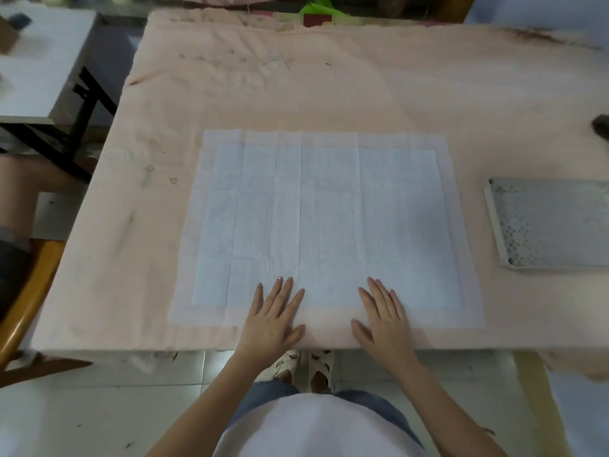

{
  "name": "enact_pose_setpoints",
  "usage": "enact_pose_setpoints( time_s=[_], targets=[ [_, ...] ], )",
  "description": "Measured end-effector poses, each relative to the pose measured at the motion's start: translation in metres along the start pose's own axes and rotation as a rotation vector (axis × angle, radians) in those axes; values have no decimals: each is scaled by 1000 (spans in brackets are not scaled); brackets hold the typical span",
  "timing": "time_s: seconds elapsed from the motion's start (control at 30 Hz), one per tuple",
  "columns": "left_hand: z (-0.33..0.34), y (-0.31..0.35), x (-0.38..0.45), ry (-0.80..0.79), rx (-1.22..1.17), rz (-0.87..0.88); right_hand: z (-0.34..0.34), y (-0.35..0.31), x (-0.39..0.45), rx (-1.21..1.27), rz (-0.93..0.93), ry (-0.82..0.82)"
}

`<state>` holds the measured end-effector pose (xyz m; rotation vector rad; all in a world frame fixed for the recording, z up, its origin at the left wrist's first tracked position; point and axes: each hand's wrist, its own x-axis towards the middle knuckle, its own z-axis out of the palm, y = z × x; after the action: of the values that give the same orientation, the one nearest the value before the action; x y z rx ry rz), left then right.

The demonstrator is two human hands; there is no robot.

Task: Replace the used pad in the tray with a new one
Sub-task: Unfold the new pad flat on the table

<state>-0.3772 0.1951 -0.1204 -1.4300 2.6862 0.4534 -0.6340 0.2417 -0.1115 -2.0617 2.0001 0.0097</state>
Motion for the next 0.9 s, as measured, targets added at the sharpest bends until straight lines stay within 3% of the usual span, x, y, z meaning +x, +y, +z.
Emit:
enact_pose_setpoints(
  time_s=[0.33, 0.73, 0.9],
  targets=[
    [2, 3, -14, -12, 22, 22, -3, 13, -18, -41, -68, -64],
    [7, 14, -41, 59, 87, 80, 5, 34, -43, 25, -232, 81],
    [2, 5, -48, 133, 97, 155, -1, 38, -51, 91, -279, 218]
  ],
)
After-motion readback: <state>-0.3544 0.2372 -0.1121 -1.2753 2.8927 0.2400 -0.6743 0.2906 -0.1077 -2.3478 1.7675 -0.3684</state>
